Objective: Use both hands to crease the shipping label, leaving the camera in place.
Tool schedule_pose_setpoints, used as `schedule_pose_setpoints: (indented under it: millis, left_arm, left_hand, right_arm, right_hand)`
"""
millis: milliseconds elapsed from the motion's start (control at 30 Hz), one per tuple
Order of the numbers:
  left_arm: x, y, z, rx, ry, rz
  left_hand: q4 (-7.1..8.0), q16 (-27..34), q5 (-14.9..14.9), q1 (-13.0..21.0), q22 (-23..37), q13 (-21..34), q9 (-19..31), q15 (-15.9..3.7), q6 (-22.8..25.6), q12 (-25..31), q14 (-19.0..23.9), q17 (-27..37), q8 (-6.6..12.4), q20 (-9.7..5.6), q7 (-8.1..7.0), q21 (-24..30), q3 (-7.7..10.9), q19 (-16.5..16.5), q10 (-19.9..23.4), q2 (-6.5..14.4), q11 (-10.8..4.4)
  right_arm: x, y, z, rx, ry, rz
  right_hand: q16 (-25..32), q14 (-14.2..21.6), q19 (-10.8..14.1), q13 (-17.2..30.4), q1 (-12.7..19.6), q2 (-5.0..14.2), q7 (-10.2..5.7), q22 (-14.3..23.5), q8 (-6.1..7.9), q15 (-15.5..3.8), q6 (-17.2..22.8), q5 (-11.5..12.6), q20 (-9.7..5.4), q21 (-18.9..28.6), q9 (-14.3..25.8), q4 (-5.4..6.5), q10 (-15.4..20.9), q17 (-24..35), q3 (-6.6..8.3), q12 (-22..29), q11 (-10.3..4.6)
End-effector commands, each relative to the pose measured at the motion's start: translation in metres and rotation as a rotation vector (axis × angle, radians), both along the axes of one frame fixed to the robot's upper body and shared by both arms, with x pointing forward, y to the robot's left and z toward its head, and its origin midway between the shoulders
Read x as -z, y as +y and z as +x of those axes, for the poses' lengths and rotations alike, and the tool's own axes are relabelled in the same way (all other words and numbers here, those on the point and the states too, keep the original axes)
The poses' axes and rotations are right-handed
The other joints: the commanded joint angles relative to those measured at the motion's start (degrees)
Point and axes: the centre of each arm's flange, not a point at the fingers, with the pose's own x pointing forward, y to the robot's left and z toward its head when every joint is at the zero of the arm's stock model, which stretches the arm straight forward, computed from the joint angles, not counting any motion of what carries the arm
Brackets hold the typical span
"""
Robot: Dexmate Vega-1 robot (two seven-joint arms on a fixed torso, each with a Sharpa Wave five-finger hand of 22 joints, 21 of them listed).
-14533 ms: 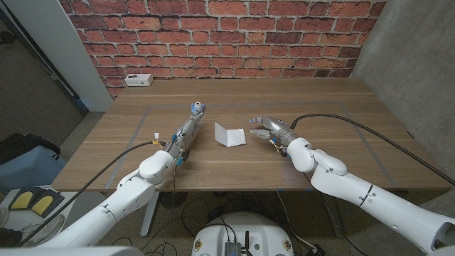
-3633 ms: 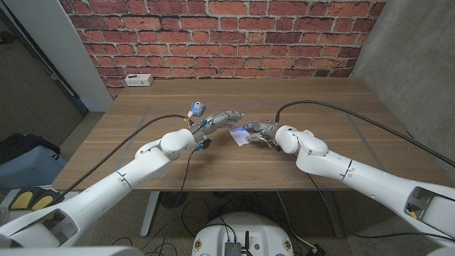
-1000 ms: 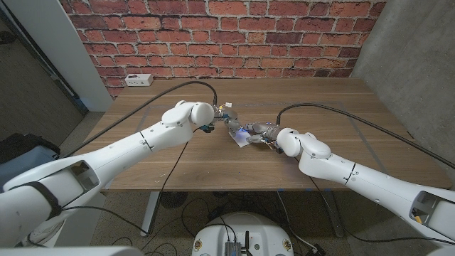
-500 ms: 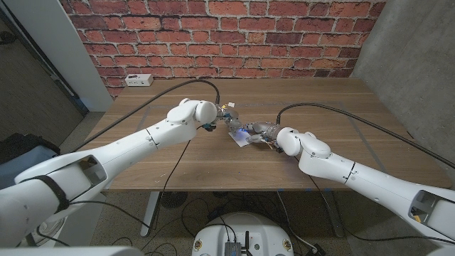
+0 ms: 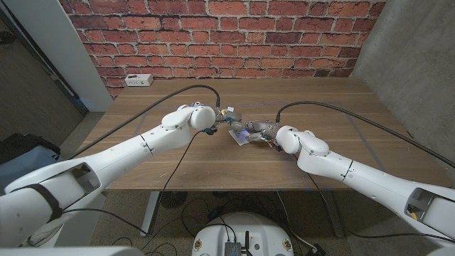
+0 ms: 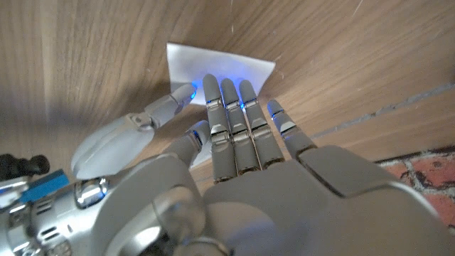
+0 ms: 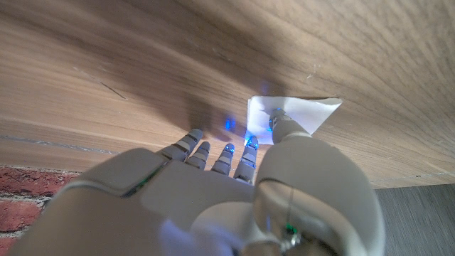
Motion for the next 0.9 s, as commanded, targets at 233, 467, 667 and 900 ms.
schedule_pose_setpoints:
  millis: [233, 467, 667, 900]
  left_arm:
    - [-0.011, -0.009, -0.021, 0.088, -0.075, -0.018]
    - [-0.007, -0.014, -0.015, 0.044, -0.013, 0.043]
    - [-0.004, -0.017, -0.014, -0.007, -0.013, 0.099]
    - [-0.002, -0.021, -0.015, -0.054, -0.054, 0.162]
  left_hand:
    - [-2.64, 13.54, -2.27, 7.09, 7.77, 12.03, 8.08, 0.45, 2.01, 8.76, 1.2, 14.04, 4.66, 0.69, -0.53, 9.21, -3.43, 5.01, 2.75, 0.12, 0.22]
    - [-2.54, 16.92, -1.91, 8.34, 11.15, 17.09, 11.95, 0.42, 4.43, 12.34, 3.19, 17.05, 7.91, 0.56, -0.41, 13.16, -3.22, 5.73, 4.84, -0.42, 0.28]
    - [-2.94, 15.58, -0.65, 7.93, 12.32, 20.12, 14.11, -0.91, 5.9, 13.67, 5.42, 14.72, 9.6, -0.76, 0.33, 16.26, -1.36, 8.41, 5.04, -1.71, 0.2]
    - [-2.95, 6.95, 3.23, 3.19, 10.84, 10.34, 6.71, -3.66, 8.51, 6.49, 8.97, 1.97, 4.49, -3.51, 0.46, 20.32, 3.9, 10.77, 7.96, -3.51, -1.71]
  right_arm:
    - [0.001, 0.001, 0.003, -0.002, 0.008, 0.009]
    - [0.001, 0.0, 0.003, -0.001, 0.007, 0.012]
    - [0.001, 0.0, 0.003, -0.004, 0.009, 0.014]
    - [0.001, -0.001, 0.003, -0.007, 0.005, 0.012]
  right_hand:
    - [0.5, -0.18, 0.48, 0.09, 0.78, -0.16, 0.09, 0.06, 0.24, -2.58, 0.47, 0.27, 0.11, -0.19, 0.1, 0.45, 0.09, 0.03, 0.15, 0.16, -0.24]
    - [0.51, -0.18, 0.49, 0.09, 0.77, -0.16, 0.09, 0.06, 0.23, -2.49, 0.51, 0.25, 0.19, -0.18, 0.1, 0.5, 0.1, 0.03, 0.13, 0.15, -0.26]
    - [0.5, -0.2, 0.49, 0.09, 0.77, -0.18, 0.09, 0.06, 0.22, -2.47, 0.52, 0.25, 0.22, -0.18, 0.1, 0.52, 0.05, 0.04, 0.12, 0.13, -0.22]
    - [0.49, -0.25, 0.49, 0.09, 0.77, -0.2, 0.09, 0.06, 0.2, -2.44, 0.52, 0.26, 0.28, -0.17, 0.1, 0.54, -0.02, 0.04, 0.1, 0.1, -0.08]
